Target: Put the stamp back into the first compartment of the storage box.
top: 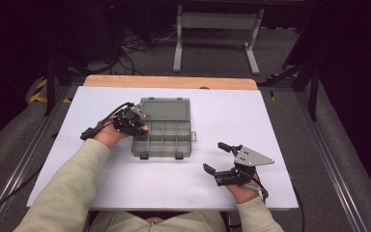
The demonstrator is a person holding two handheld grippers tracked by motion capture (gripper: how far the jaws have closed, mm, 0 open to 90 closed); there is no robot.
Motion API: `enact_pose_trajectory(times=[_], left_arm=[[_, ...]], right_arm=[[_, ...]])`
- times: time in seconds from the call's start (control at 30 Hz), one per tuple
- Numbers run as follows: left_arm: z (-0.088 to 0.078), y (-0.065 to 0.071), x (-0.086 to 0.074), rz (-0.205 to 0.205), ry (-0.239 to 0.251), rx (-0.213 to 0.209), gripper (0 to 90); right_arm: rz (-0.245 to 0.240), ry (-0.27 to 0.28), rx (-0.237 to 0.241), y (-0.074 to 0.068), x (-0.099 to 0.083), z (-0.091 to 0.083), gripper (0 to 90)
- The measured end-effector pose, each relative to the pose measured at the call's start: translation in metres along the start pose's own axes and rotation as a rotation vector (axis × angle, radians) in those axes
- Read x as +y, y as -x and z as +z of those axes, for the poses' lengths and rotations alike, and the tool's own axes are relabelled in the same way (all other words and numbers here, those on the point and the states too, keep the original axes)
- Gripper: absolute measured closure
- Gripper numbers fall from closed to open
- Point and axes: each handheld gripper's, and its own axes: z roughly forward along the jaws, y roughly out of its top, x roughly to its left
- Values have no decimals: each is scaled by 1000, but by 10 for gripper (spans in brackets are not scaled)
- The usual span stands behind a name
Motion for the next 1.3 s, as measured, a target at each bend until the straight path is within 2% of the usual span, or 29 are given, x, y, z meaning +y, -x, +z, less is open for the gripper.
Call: enact_pose_trajectory(times=[0.2, 0.4, 0.57, 0.63, 0.73, 0.77, 0.8, 0.9, 0.93, 0.97, 1.03, 1.1, 1.17, 1.3], left_arm=[[0, 0, 0, -4, 0, 3, 651], [-5, 0, 1, -24, 28, 26, 514], [-8, 1, 1, -27, 45, 51, 448], [-11, 2, 1, -37, 60, 51, 418], [-18, 2, 2, -79, 94, 49, 377], [-25, 2, 3, -109, 126, 42, 357], [-28, 3, 3, -114, 134, 40, 336], [-33, 5, 4, -115, 153, 30, 253], [-36, 6, 5, -107, 159, 21, 253], [-39, 9, 5, -104, 173, 15, 188], [-46, 15, 7, -98, 192, -7, 144], [-49, 18, 8, -94, 194, 0, 125], [-55, 24, 9, -86, 205, 8, 69], [-66, 33, 10, -77, 236, 13, 39]], right_arm=[[0, 0, 1, 0, 0, 0, 95], [0, -2, 2, 0, 0, 0, 95], [0, -5, 3, 0, 0, 1, 95], [1, -3, 3, 0, 0, 1, 95], [4, -5, 4, 0, -1, 1, 95], [5, -6, 4, 0, -1, 1, 95], [4, -6, 5, 0, -1, 1, 95], [4, -5, 4, 0, -1, 1, 95], [4, -5, 4, 0, -1, 1, 95], [6, -7, 3, 0, -1, 1, 95], [5, -7, 3, 0, -1, 1, 95], [5, -6, 1, 0, -1, 1, 95], [4, 0, 0, 1, 0, 2, 95], [1, 3, 0, 2, 0, 2, 95]])
